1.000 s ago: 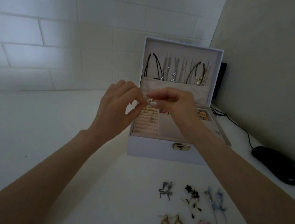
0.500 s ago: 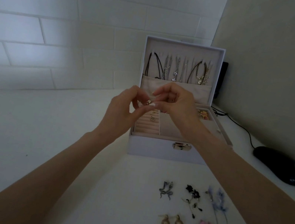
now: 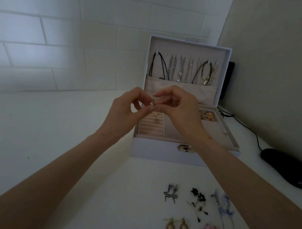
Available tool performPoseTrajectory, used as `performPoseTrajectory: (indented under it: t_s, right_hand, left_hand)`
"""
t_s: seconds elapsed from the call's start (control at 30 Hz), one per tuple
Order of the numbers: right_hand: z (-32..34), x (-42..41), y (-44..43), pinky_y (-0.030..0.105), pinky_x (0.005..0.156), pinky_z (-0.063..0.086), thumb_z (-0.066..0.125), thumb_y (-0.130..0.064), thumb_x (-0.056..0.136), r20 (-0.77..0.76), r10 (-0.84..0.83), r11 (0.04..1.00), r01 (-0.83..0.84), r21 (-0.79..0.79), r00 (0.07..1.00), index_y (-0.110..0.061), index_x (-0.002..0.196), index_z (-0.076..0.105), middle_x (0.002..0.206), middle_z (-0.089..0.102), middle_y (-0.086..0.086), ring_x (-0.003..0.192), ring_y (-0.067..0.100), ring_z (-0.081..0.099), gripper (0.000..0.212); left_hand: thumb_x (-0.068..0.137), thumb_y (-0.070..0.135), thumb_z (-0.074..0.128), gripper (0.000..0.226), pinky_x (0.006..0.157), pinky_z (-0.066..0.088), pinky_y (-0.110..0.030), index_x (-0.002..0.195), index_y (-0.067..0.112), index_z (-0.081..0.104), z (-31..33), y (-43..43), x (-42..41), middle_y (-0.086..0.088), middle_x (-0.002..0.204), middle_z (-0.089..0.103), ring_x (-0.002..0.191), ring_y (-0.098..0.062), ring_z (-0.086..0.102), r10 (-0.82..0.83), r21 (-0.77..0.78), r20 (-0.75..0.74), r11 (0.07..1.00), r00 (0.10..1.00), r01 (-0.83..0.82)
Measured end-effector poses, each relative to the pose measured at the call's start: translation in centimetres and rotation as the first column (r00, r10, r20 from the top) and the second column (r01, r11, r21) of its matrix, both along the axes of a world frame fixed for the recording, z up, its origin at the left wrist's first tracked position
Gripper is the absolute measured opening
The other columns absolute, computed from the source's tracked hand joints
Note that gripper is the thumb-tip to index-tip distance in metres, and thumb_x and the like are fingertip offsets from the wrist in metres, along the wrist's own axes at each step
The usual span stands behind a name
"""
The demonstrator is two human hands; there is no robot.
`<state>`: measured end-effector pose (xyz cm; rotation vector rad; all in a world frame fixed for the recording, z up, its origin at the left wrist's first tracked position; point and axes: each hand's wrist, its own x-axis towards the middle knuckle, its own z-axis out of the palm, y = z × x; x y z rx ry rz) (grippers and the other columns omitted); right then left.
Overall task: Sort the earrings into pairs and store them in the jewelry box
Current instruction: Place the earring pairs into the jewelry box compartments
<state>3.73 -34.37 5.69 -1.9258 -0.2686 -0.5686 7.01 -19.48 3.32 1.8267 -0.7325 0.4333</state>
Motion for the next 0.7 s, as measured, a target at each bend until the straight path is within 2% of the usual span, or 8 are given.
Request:
performPoseTrajectory:
  t_s: [0.13, 0.2, 0.33, 0.37, 0.43, 0.5, 0.63, 0.7]
  right_hand:
    - [-0.2, 0.3, -0.1, 0.030, 0.078, 0.057, 0.072, 0.006, 0.072, -0.007, -0.011, 1.000, 0.011, 0.005, 1.000, -0.016, 0.085, 0.064, 0.075, 0.069, 0.002, 0.076, 0.014, 0.069, 0.027]
    - [-0.3, 0.4, 0.0, 0.027, 0.077, 0.057, 0.073, 0.006, 0.071, -0.012, -0.005, 1.000, 0.005, 0.027, 1.000, -0.017, 0.082, 0.064, 0.075, 0.069, 0.002, 0.075, 0.013, 0.068, 0.027]
    - [-0.8, 0.7, -0.2, 0.023, 0.076, 0.056, 0.071, 0.007, 0.072, -0.084, 0.008, 1.000, -0.008, 0.009, 0.996, -0.014, 0.085, 0.066, 0.078, 0.070, 0.005, 0.077, 0.014, 0.068, 0.025]
    - [-0.9, 0.8, -0.4, 0.021, 0.076, 0.055, 0.070, 0.007, 0.073, -0.100, 0.002, 1.000, -0.002, -0.007, 0.995, -0.013, 0.086, 0.067, 0.080, 0.070, 0.006, 0.078, 0.013, 0.068, 0.025]
    - [-1.0, 0.8, -0.8, 0.012, 0.071, 0.050, 0.070, 0.003, 0.074, -0.096, -0.035, 0.999, 0.032, -0.033, 0.995, -0.013, 0.085, 0.068, 0.078, 0.068, 0.000, 0.072, -0.001, 0.063, 0.020]
    - [-1.0, 0.8, -1.3, 0.007, 0.065, 0.045, 0.070, -0.001, 0.077, -0.074, -0.075, 0.996, 0.072, -0.043, 0.994, -0.016, 0.082, 0.068, 0.073, 0.064, -0.008, 0.065, -0.006, 0.058, 0.015]
    - [-1.2, 0.6, -2.2, 0.017, 0.068, 0.050, 0.068, -0.004, 0.080, -0.080, -0.101, 0.994, 0.098, -0.039, 0.992, -0.020, 0.078, 0.068, 0.071, 0.065, -0.007, 0.069, 0.006, 0.060, 0.016]
    - [-1.4, 0.5, -2.3, 0.019, 0.066, 0.050, 0.068, -0.004, 0.080, -0.096, -0.095, 0.995, 0.092, -0.042, 0.991, -0.019, 0.078, 0.068, 0.073, 0.066, -0.002, 0.068, 0.007, 0.060, 0.015]
  left_hand:
    - [0.081, 0.024, 0.069, 0.009, 0.062, 0.039, -0.009, 0.085, 0.021, 0.060, 0.0, 0.0, 0.1, 0.007, 0.089, 0.064, 0.071, 0.001, 0.050, 0.008, -0.008, -0.046, 1.000, 0.999, -0.008]
    - [0.081, 0.022, 0.069, 0.009, 0.062, 0.040, -0.009, 0.084, 0.021, 0.060, 0.0, 0.0, 0.1, 0.004, 0.091, 0.064, 0.071, 0.000, 0.050, 0.023, -0.007, -0.046, 1.000, 0.999, -0.023]
    - [0.080, 0.022, 0.070, 0.010, 0.062, 0.040, -0.008, 0.082, 0.019, 0.060, 0.2, -0.2, -0.2, 0.012, 0.082, 0.062, 0.067, 0.005, 0.051, 0.071, 0.011, -0.077, 0.997, 0.995, -0.070]
    - [0.080, 0.021, 0.070, 0.010, 0.062, 0.040, -0.007, 0.082, 0.017, 0.061, 0.2, -0.2, -0.2, 0.013, 0.079, 0.062, 0.067, 0.007, 0.052, 0.085, 0.038, -0.070, 0.996, 0.994, -0.083]
    - [0.080, 0.019, 0.070, 0.009, 0.061, 0.038, -0.004, 0.082, 0.015, 0.063, 0.0, -0.2, 0.0, 0.013, 0.074, 0.061, 0.065, 0.008, 0.053, 0.122, 0.115, -0.043, 0.987, 0.992, -0.116]
    - [0.079, 0.019, 0.071, 0.009, 0.061, 0.038, -0.006, 0.083, 0.014, 0.065, -0.3, -0.2, 0.3, 0.011, 0.073, 0.062, 0.064, 0.003, 0.054, 0.153, 0.182, -0.030, 0.972, 0.988, -0.145]
    - [0.077, 0.019, 0.072, 0.012, 0.067, 0.045, -0.029, 0.086, 0.017, 0.064, -0.6, -0.4, 0.9, 0.008, 0.074, 0.063, 0.069, -0.014, 0.056, 0.204, 0.290, 0.055, 0.934, 0.977, -0.211]
    - [0.080, 0.024, 0.069, 0.011, 0.063, 0.042, -0.025, 0.085, 0.022, 0.060, -0.6, -0.4, 1.1, 0.016, 0.074, 0.059, 0.072, -0.013, 0.053, 0.238, 0.354, 0.108, 0.898, 0.965, -0.261]
